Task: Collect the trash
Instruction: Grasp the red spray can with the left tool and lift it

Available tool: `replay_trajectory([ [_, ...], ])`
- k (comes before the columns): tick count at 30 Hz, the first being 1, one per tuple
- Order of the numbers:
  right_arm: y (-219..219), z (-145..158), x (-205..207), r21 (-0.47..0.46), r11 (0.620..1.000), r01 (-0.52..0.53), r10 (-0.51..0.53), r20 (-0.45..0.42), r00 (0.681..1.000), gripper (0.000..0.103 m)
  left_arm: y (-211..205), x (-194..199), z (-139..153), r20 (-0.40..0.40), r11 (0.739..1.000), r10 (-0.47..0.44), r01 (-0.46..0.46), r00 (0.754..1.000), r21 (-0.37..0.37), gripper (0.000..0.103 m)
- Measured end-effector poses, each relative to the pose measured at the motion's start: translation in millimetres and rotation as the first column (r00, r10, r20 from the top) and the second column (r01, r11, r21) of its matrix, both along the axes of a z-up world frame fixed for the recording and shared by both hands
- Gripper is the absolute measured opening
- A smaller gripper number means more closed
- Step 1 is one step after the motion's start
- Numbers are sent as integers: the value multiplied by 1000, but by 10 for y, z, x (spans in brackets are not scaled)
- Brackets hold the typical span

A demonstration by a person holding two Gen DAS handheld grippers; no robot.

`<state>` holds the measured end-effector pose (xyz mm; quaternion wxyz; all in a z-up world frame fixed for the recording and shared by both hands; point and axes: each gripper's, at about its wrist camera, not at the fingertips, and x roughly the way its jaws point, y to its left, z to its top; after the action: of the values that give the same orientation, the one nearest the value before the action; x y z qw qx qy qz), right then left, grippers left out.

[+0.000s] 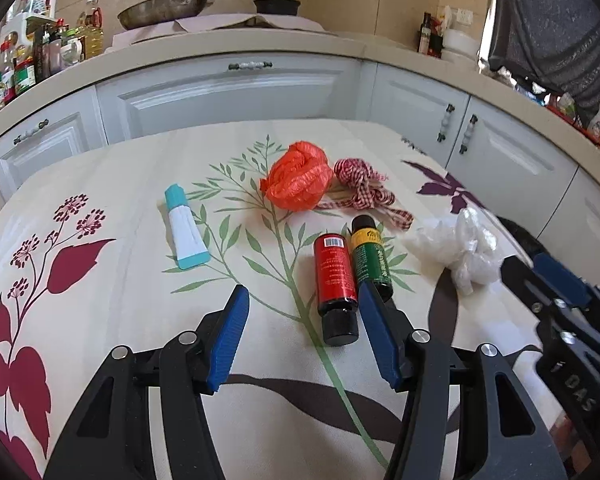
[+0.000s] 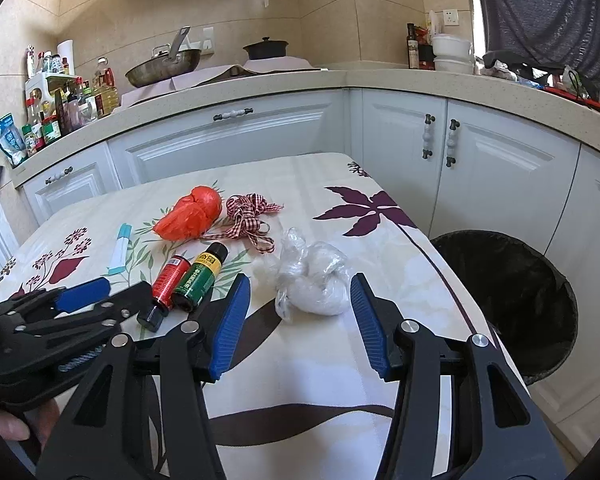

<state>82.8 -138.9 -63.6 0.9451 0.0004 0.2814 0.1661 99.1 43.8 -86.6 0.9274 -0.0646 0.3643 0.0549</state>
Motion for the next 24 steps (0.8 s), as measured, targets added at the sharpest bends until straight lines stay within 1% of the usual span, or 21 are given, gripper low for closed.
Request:
replay_trajectory([
  [2, -3, 3, 9, 2, 1000, 0, 0, 0, 1000, 51, 11, 62, -44, -33, 999, -5, 4, 999, -32, 56],
  [5, -2, 5, 14, 2, 1000, 0, 0, -1, 1000, 51, -5, 135, -83, -69, 999, -12, 8, 998, -50, 56],
  [9, -15, 19, 25, 7, 1000, 0, 0, -5, 1000, 51, -32, 164, -112, -92, 999, -14, 10, 996, -41, 55],
  [11, -20, 28, 41, 10, 1000, -1, 1, -8, 1000, 51, -40, 157, -114, -93, 999, -17, 14, 995, -37, 49],
  [15, -19, 35, 62, 15, 1000, -8, 8, -15, 1000, 51, -45, 162, -113, -94, 999, -28, 24, 995, -37, 25],
  [19, 27, 47, 69, 11, 1000, -22, 22, -15, 1000, 51, -37, 149, -106, -86, 998, -46, 42, 995, -48, 25],
  [24, 120, 61, 59, 5, 999, -40, 40, -13, 999, 51, 12, 87, -77, -61, 998, -44, 41, 997, -46, 25],
])
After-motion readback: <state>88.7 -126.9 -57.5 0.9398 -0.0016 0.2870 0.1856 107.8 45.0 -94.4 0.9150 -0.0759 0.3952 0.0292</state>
